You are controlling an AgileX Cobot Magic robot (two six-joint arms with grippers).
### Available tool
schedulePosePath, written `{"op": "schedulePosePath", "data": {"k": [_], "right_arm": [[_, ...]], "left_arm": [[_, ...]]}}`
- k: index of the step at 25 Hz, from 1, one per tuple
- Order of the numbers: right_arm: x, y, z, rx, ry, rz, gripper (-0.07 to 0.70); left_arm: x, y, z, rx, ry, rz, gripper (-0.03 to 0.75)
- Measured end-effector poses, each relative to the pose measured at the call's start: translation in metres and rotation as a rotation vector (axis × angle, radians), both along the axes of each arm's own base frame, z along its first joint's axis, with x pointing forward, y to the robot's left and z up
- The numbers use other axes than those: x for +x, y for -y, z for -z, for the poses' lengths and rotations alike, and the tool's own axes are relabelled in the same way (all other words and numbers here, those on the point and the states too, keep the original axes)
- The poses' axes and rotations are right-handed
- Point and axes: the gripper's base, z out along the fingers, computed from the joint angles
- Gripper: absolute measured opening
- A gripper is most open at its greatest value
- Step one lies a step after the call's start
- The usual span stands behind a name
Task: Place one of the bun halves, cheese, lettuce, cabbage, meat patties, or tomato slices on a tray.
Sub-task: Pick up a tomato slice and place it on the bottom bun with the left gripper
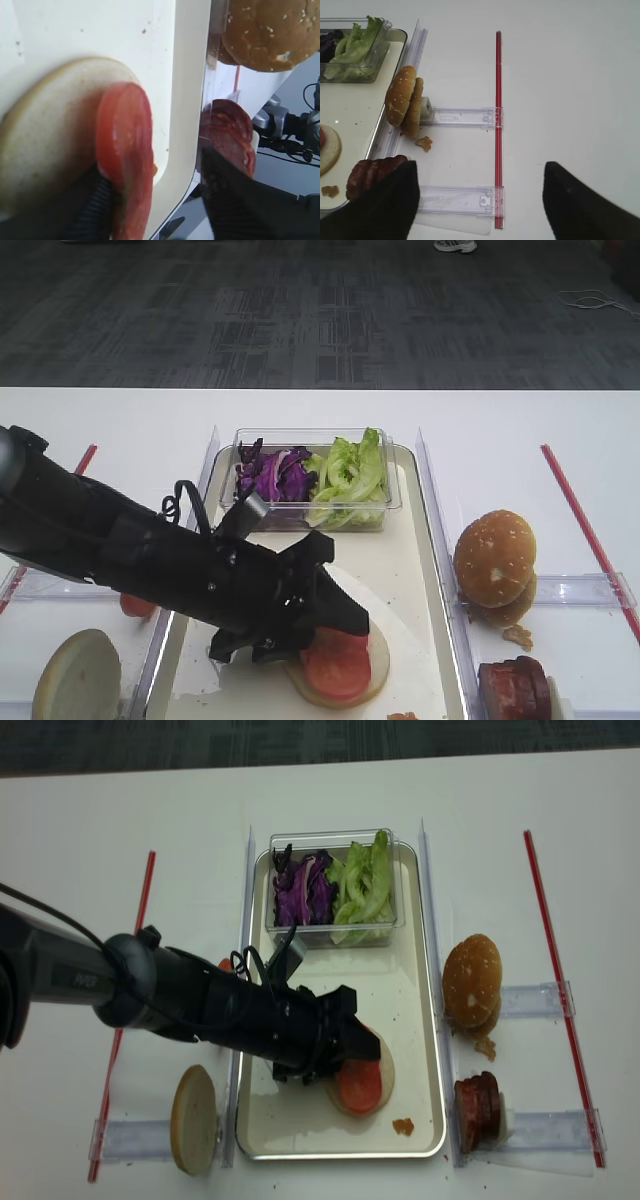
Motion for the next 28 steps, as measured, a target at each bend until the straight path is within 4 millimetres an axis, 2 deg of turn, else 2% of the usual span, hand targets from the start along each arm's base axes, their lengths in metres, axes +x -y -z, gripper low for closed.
{"op": "schedulePosePath", "data": {"k": [5, 18, 28], "right_arm": [[0.0, 0.0, 0.0, 0.0, 0.0, 0.0, 0.531], [0.0, 0.0, 0.0, 0.0, 0.0, 0.0, 0.531], [0.0, 0.0, 0.0, 0.0, 0.0, 0.0, 0.531]], "left_arm": [[-0.001, 0.0, 0.001, 0.007, -0.002, 0.011, 0.372], [0.004, 0.003, -0.005, 0.063, -0.012, 0.091, 0.377], [0.013, -0.013, -0.003, 0.108, -0.034, 0.08, 0.377]]}}
